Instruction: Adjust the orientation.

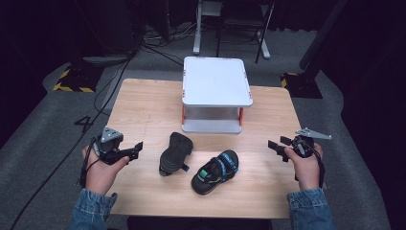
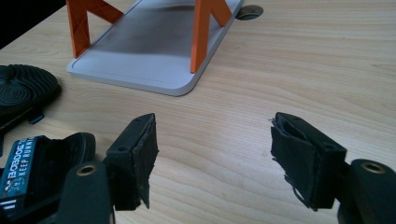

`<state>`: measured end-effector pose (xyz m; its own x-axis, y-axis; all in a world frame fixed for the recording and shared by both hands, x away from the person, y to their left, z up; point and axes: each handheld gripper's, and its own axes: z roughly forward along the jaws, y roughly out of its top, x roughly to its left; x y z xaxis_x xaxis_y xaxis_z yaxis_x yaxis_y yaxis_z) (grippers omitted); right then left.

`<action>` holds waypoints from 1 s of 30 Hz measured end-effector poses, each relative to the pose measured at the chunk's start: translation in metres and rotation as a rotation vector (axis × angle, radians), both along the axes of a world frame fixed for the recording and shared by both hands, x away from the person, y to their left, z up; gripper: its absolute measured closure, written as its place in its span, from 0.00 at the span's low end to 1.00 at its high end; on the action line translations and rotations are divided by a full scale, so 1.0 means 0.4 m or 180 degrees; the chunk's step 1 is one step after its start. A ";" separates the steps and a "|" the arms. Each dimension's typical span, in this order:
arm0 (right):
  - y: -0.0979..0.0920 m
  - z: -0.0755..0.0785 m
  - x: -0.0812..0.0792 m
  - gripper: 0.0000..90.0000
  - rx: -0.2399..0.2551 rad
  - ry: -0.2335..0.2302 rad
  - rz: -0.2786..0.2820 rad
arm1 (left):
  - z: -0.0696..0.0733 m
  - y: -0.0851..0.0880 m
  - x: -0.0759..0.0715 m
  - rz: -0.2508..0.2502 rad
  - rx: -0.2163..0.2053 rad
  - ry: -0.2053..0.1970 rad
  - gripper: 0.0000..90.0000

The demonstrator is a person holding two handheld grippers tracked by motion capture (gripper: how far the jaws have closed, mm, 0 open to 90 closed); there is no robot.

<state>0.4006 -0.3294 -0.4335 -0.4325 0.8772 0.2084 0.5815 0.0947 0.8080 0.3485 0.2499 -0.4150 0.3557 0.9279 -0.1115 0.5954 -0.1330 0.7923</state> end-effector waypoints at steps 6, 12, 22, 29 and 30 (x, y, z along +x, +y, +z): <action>-0.008 0.008 -0.017 0.35 -0.0024 0.0025 0.0004 | 0.014 -0.029 0.007 -0.0131 0.0065 0.0092 0.24; -0.014 0.009 -0.030 0.35 -0.0010 0.0039 -0.0013 | 0.024 -0.042 0.010 -0.0203 0.0076 0.0054 0.25; -0.022 0.004 -0.041 0.35 -0.0019 0.0089 -0.0035 | 0.030 -0.059 0.014 -0.0268 0.0030 0.0022 0.26; -0.014 0.003 -0.040 0.34 -0.0006 0.0113 0.0030 | 0.059 -0.162 -0.027 -0.0837 -0.0065 -0.0021 0.26; -0.011 0.003 -0.040 0.34 -0.0007 0.0127 0.0030 | 0.058 -0.177 -0.033 -0.0902 -0.0091 0.0007 0.27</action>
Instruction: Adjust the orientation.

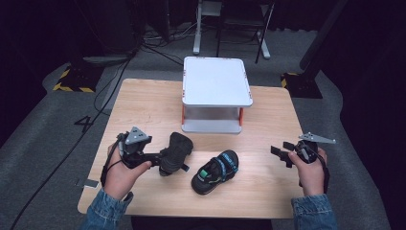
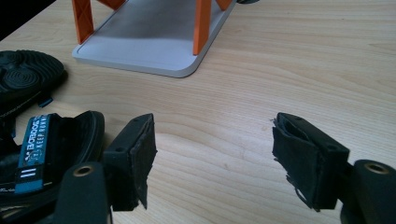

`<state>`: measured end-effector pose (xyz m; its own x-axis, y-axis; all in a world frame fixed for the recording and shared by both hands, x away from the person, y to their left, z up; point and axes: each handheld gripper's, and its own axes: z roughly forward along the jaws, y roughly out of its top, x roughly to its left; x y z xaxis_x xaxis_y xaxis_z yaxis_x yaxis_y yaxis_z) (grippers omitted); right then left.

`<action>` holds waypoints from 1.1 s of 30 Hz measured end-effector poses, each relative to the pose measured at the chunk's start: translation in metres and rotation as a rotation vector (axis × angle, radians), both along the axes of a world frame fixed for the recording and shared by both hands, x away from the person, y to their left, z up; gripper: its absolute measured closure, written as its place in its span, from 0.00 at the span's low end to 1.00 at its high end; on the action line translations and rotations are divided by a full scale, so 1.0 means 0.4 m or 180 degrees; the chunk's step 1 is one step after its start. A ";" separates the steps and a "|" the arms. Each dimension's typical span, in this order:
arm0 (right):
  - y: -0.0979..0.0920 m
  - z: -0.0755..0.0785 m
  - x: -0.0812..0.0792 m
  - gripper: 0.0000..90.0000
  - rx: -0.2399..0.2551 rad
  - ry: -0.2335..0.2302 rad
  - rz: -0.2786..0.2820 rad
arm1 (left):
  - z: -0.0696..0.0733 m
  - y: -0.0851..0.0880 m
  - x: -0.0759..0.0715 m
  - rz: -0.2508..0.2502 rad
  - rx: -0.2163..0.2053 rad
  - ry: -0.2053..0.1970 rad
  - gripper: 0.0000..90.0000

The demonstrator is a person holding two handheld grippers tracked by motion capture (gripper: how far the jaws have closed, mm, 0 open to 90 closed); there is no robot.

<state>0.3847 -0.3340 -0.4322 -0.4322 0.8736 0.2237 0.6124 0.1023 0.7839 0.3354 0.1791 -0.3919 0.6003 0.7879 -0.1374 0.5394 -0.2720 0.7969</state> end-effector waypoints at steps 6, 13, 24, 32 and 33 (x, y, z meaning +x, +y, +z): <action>0.017 -0.008 0.007 0.33 -0.0006 0.0050 0.0097 | -0.022 -0.042 -0.006 -0.0116 0.0069 0.0074 0.27; 0.020 -0.012 0.010 0.33 -0.0022 0.0060 0.0123 | -0.060 -0.045 0.011 0.0077 0.0298 0.0138 0.25; 0.032 -0.021 0.011 0.32 -0.0058 0.0117 0.0163 | -0.145 -0.069 0.036 -0.0073 -0.0101 0.0742 0.18; 0.034 -0.025 0.012 0.32 -0.0061 0.0136 0.0188 | -0.150 -0.097 0.027 -0.0226 0.0073 0.0694 0.24; 0.034 -0.026 0.012 0.32 -0.0057 0.0146 0.0185 | -0.150 -0.099 0.026 -0.0247 0.0092 0.0684 0.25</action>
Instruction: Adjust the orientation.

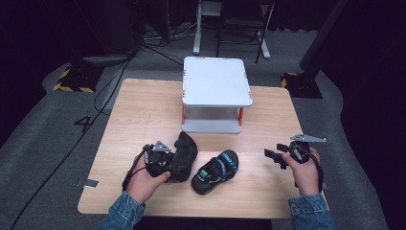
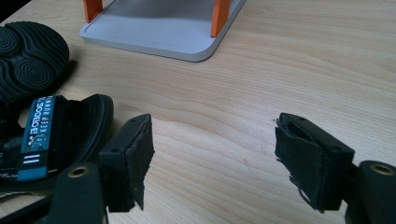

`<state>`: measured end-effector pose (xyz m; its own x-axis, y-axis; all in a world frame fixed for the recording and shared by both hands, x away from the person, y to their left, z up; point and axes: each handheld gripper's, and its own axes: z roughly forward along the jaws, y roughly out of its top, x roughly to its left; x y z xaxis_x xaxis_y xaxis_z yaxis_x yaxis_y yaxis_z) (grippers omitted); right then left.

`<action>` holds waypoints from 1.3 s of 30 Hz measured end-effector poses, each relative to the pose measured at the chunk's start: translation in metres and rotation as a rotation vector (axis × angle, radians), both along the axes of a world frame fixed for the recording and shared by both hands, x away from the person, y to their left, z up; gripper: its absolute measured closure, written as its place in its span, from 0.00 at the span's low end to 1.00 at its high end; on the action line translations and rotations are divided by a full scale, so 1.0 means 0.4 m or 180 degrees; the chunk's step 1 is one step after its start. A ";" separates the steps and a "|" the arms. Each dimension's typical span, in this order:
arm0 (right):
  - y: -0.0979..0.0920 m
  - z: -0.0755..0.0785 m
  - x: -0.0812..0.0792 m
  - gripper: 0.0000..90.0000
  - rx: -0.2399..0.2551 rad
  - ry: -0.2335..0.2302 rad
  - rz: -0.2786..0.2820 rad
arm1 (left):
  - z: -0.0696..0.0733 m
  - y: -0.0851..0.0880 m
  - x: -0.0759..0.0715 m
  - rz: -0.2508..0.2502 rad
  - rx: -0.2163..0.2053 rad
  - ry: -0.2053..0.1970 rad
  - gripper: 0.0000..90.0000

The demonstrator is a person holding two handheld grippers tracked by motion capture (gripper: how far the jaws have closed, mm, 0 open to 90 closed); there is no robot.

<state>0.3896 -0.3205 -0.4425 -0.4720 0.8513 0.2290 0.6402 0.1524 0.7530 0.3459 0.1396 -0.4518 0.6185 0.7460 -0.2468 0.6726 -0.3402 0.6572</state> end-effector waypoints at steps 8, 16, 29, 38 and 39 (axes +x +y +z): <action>0.006 -0.003 0.001 0.31 0.0013 0.0023 0.0020 | 0.003 -0.005 -0.005 -0.0158 0.0065 0.0011 0.41; 0.003 -0.003 0.001 0.31 0.0027 0.0022 0.0022 | 0.006 0.017 0.006 -0.0130 -0.0033 -0.0003 0.64; 0.001 -0.006 0.002 0.31 0.0048 0.0025 0.0032 | 0.065 0.103 0.020 0.0292 0.0118 -0.0414 0.64; 0.006 -0.011 0.004 0.31 0.0002 0.0047 0.0031 | 0.032 0.241 0.057 0.0807 0.0226 -0.0418 0.64; 0.008 -0.011 0.005 0.31 0.0000 0.0053 0.0037 | 0.031 0.239 0.059 0.0765 0.0284 -0.0400 0.64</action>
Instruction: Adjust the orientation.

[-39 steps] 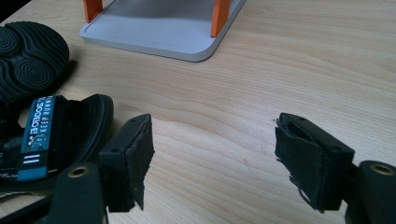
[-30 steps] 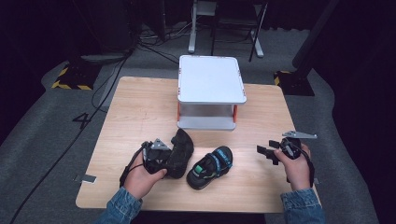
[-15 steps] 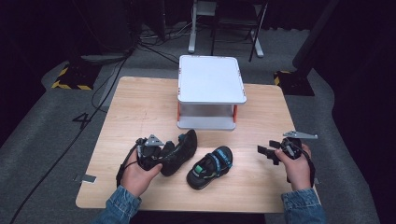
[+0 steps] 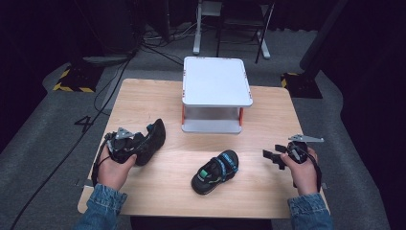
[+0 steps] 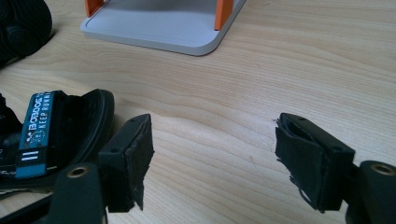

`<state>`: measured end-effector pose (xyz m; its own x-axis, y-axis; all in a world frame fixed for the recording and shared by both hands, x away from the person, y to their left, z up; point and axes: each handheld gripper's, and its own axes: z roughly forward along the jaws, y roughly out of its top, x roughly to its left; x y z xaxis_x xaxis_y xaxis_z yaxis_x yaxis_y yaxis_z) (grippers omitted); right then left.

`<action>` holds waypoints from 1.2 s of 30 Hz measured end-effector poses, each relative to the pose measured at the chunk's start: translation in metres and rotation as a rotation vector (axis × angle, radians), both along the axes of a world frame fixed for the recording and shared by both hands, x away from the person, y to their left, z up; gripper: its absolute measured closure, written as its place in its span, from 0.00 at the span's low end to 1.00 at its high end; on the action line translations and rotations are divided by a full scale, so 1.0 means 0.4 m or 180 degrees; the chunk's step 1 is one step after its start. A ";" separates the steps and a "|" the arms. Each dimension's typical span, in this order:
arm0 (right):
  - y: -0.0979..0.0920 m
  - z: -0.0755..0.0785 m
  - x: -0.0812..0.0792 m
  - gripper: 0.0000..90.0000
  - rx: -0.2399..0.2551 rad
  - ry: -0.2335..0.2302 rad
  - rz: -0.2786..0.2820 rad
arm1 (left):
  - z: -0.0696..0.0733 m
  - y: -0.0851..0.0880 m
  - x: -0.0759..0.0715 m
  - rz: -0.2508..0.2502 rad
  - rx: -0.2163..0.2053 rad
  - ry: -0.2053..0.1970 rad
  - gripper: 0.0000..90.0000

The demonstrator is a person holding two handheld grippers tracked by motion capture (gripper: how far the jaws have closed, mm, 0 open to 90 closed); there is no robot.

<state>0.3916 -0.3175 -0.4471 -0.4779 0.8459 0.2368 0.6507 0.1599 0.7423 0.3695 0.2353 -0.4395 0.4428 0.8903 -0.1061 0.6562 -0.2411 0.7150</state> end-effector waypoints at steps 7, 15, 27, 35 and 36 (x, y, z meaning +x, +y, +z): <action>0.004 -0.002 0.001 0.31 0.0004 0.0017 0.0015 | 0.004 -0.037 -0.011 -0.0087 0.0335 -0.0003 0.63; 0.004 -0.002 0.003 0.31 0.0017 0.0015 0.0030 | 0.023 -0.088 -0.030 -0.0672 0.0020 -0.0006 0.64; -0.002 -0.012 0.002 0.30 -0.0003 0.0064 0.0031 | -0.048 -0.224 -0.038 -0.1442 -0.0356 0.0292 0.60; 0.001 -0.005 -0.002 0.31 0.0000 0.0013 0.0042 | 0.007 -0.213 -0.050 -0.1322 -0.0469 0.0070 0.45; 0.001 -0.005 -0.002 0.31 0.0000 0.0013 0.0042 | 0.024 -0.200 -0.051 -0.1260 -0.0500 -0.0014 0.45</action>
